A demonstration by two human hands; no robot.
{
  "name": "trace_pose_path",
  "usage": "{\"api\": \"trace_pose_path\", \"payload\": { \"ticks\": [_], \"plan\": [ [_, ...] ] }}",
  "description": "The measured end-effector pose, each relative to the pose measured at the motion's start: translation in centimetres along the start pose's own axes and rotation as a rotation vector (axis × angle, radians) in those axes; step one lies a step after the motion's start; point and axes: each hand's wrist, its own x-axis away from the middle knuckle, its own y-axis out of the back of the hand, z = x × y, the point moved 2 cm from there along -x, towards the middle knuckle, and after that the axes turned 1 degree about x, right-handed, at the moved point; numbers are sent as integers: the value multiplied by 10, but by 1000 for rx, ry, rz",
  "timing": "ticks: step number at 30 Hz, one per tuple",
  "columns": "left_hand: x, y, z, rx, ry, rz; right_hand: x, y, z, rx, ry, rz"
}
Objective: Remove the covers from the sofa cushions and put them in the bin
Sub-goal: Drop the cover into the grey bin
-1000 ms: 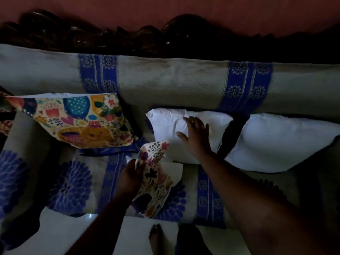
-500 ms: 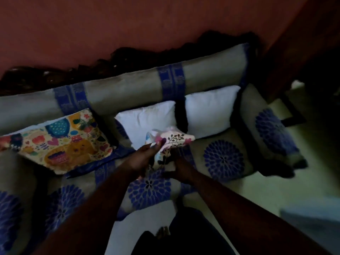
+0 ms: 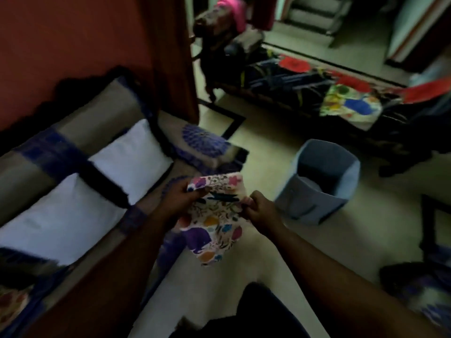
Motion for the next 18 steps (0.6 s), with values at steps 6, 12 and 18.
{"api": "trace_pose_path", "payload": {
  "ticks": [6,12,18],
  "plan": [
    [-78,-190,-49,238,-71,23,-12,137,-155,517,-191,160],
    [-186,-376,-71,256,28,-11,-88,253,-285,-208,-508,-280],
    [-289,-535,-53,-253,-14,270,-198,325,-331,-756,-581,-202]
  ]
}}
